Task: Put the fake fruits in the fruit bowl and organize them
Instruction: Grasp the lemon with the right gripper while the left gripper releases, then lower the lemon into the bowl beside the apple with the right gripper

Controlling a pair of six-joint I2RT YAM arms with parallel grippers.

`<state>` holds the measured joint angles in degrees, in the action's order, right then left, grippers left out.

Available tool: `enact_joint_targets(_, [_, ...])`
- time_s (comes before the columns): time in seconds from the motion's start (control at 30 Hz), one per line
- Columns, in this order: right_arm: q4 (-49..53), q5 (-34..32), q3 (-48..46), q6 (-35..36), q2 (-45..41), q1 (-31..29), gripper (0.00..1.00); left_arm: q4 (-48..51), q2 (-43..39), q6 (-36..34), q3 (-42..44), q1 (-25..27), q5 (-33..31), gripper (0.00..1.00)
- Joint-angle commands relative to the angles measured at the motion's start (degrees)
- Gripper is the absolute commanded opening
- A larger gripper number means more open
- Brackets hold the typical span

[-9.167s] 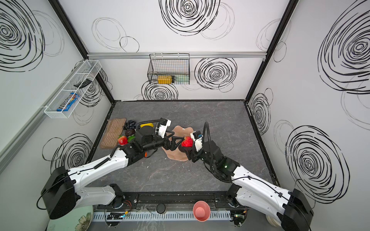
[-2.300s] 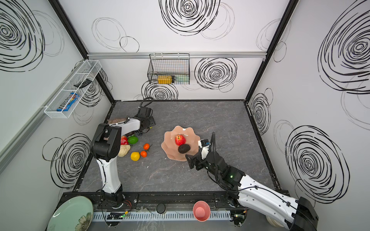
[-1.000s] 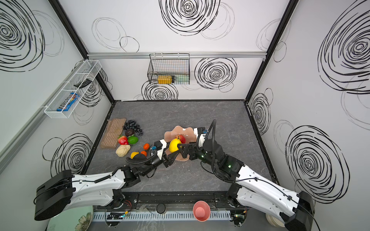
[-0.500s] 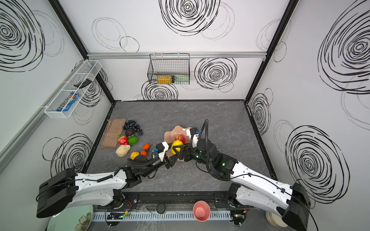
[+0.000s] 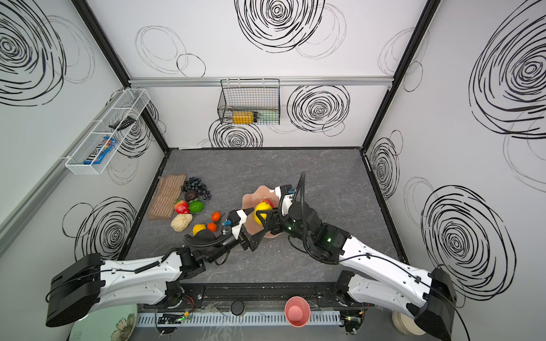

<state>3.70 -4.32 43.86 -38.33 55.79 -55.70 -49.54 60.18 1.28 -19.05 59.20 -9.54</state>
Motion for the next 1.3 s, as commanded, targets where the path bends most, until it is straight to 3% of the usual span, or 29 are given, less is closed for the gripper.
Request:
enact_joint_targets(0.0, [5.21,-7.59,3.09,4.20,2.56,-0.28,0.53,-0.24,-9.39,2.21,3.82,-0.40,-9.78,0.99])
enact_joint_targets(0.17, [6.14,-10.33,4.78,9.54,8.68,-0.66,0.53,9.29,-26.22,4.23,7.93,-3.50,-19.01,0.96])
enact_joint_targets(0.23, [3.78,-11.30,4.30,12.37,10.54,-1.38,0.53,14.75,-30.76,3.97,8.02,-3.62,-26.39,0.97])
enact_joint_targets(0.37, [0.67,-13.29,4.88,17.96,16.03,-2.34,0.52,15.53,-36.59,2.05,10.99,-3.74,-32.02,0.96])
enact_joint_targets(0.57, [-3.75,-15.91,7.28,24.69,24.26,-5.15,0.53,15.35,-35.95,1.77,10.88,-3.95,-32.42,0.96])
enact_joint_targets(0.97, [4.50,-21.41,19.19,23.20,40.23,-5.47,0.53,14.95,-37.59,1.37,11.53,-3.94,-31.92,0.96])
enact_joint_targets(1.27, [3.39,-23.26,20.73,23.65,44.57,-5.22,0.53,14.56,-37.07,1.32,11.67,-3.98,-31.29,0.96])
